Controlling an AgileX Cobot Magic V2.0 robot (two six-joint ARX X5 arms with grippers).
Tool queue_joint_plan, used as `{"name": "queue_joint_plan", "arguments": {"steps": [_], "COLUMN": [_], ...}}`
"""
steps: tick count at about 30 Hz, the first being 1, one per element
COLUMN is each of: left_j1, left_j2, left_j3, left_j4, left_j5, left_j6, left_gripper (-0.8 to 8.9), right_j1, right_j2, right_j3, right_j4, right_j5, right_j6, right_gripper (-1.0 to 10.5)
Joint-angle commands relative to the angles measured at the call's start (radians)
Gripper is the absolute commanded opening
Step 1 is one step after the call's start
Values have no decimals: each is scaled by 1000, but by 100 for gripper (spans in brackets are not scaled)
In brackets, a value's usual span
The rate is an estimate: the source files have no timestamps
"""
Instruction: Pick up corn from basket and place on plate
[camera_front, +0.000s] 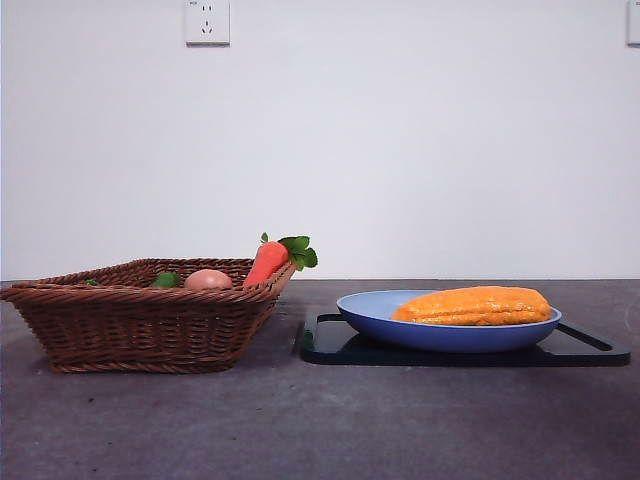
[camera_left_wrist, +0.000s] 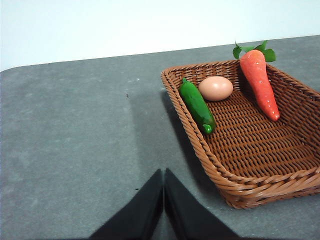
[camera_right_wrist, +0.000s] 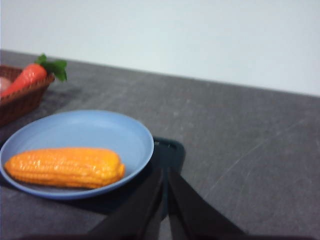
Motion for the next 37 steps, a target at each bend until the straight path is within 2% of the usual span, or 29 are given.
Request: {"name": "queue_joint_plan", "arguments": {"steps": [1, 7, 37], "left_j1": [2, 2, 2], "left_j2": [-2, -2, -2], "left_j3": [-24, -24, -24], "left_j4": [-14, -14, -14], "left_j5": [-1, -1, -1], "left_j6": [-5, -5, -5], "left_gripper": [6, 6, 6], "right_j1": [1, 1, 1], "right_j2": [-3, -3, -3], "right_j3": [-6, -6, -6], "right_j4": [-11, -62, -14], "right_j5": [4, 3, 3], "right_j6": [8, 8, 8], "right_gripper": [2, 2, 2]}}
